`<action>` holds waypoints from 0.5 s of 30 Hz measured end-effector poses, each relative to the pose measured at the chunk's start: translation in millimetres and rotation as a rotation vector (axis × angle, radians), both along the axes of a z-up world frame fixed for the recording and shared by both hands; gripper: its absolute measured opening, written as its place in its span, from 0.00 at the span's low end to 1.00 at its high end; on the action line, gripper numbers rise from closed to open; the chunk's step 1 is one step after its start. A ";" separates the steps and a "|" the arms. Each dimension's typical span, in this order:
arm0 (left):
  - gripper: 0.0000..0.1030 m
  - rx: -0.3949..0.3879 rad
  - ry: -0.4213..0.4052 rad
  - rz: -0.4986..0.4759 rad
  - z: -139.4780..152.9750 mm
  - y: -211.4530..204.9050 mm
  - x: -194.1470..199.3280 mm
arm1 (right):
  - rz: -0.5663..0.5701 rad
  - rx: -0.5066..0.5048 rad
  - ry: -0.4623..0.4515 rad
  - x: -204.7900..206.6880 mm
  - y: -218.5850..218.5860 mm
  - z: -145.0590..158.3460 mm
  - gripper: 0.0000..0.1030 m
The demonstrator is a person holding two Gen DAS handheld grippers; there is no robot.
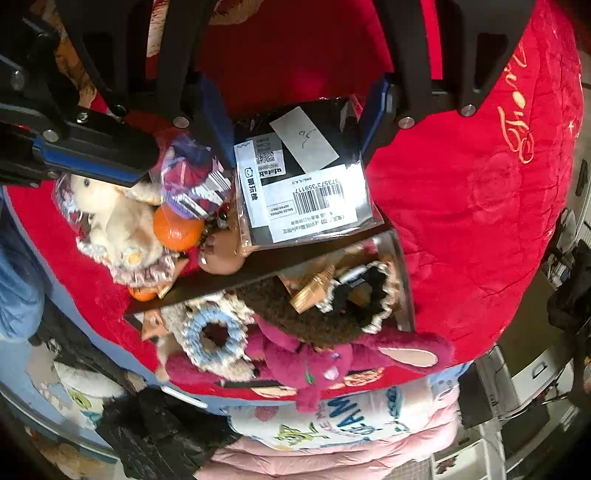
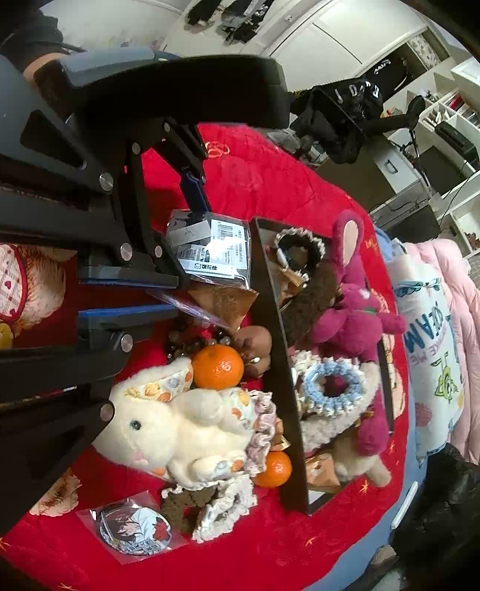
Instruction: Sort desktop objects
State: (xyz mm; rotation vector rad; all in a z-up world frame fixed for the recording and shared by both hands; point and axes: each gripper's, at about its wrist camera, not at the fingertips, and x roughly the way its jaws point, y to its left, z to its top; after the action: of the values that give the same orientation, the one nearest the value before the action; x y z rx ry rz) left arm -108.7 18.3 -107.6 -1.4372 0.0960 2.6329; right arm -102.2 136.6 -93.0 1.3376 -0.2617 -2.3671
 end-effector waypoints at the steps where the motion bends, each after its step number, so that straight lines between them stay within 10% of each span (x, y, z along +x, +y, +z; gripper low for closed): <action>1: 0.62 -0.001 0.013 0.006 3.7 0.9 -0.1 | -0.001 0.000 0.010 1.0 0.3 3.7 0.09; 15: 0.62 -0.046 0.372 0.064 84.3 -0.7 24.1 | -0.063 0.009 0.249 20.9 8.0 64.4 0.09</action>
State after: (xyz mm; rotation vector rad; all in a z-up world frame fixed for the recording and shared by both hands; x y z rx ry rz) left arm -84.6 17.6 -23.4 -0.9589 0.1522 2.9365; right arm -81.3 144.6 -28.6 1.0381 -0.2225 -2.5580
